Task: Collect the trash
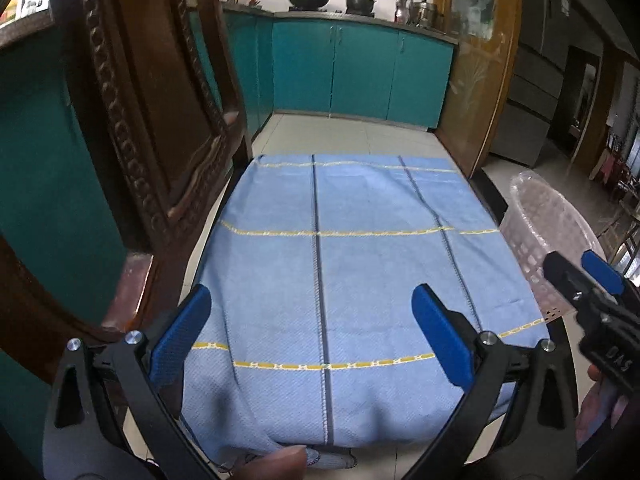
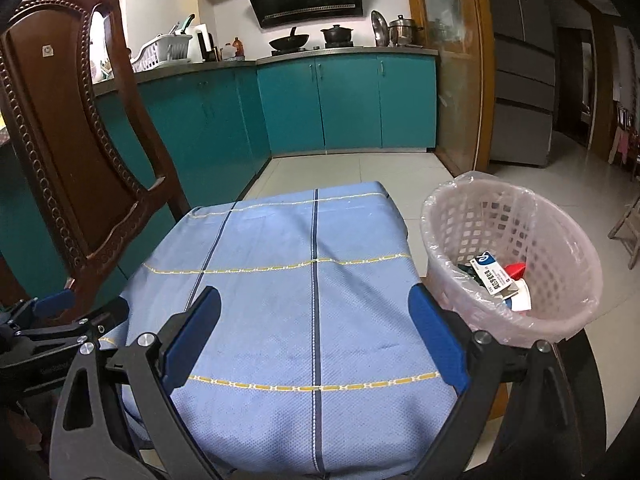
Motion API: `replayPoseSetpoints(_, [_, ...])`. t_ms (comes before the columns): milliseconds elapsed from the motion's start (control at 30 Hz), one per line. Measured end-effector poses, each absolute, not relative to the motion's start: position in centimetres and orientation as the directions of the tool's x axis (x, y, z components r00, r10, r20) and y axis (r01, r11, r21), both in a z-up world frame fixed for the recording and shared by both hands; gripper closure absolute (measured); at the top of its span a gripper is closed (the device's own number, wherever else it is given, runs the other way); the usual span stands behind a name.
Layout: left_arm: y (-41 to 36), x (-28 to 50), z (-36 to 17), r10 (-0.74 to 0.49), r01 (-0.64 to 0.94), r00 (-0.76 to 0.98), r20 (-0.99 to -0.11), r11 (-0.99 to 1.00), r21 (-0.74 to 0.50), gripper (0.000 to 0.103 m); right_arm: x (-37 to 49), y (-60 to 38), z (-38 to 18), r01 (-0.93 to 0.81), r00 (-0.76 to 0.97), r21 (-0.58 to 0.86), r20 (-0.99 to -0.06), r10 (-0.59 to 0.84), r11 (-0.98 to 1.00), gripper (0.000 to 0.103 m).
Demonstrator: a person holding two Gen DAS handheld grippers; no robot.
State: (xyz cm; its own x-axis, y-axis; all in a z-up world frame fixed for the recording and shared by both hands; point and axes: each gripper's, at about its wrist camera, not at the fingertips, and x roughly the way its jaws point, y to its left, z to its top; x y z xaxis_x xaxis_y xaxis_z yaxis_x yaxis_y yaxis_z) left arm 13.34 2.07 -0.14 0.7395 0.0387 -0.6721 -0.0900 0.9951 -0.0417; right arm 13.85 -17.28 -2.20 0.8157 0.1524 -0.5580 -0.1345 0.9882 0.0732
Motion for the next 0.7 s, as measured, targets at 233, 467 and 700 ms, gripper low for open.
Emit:
replayPoseSetpoints(233, [1.96, 13.01, -0.02, 0.022, -0.066, 0.753, -0.658, 0.997, -0.041, 0.003, 14.07, -17.78, -2.57, -0.117, 0.812, 0.078, -0.567, 0.141, 0.990, 0.011])
replayPoseSetpoints(467, [1.68, 12.94, -0.06, 0.021, -0.057, 0.754, -0.656, 0.998, -0.035, 0.003, 14.09, -17.66, -2.56, -0.118, 0.809, 0.079, -0.571, 0.142, 0.990, 0.011])
replayPoseSetpoints(700, [1.64, 12.83, -0.05, 0.016, -0.052, 0.754, -0.657, 0.998, -0.036, 0.003, 14.02, -17.64, -2.48, -0.119, 0.808, 0.077, -0.573, 0.141, 0.990, 0.011])
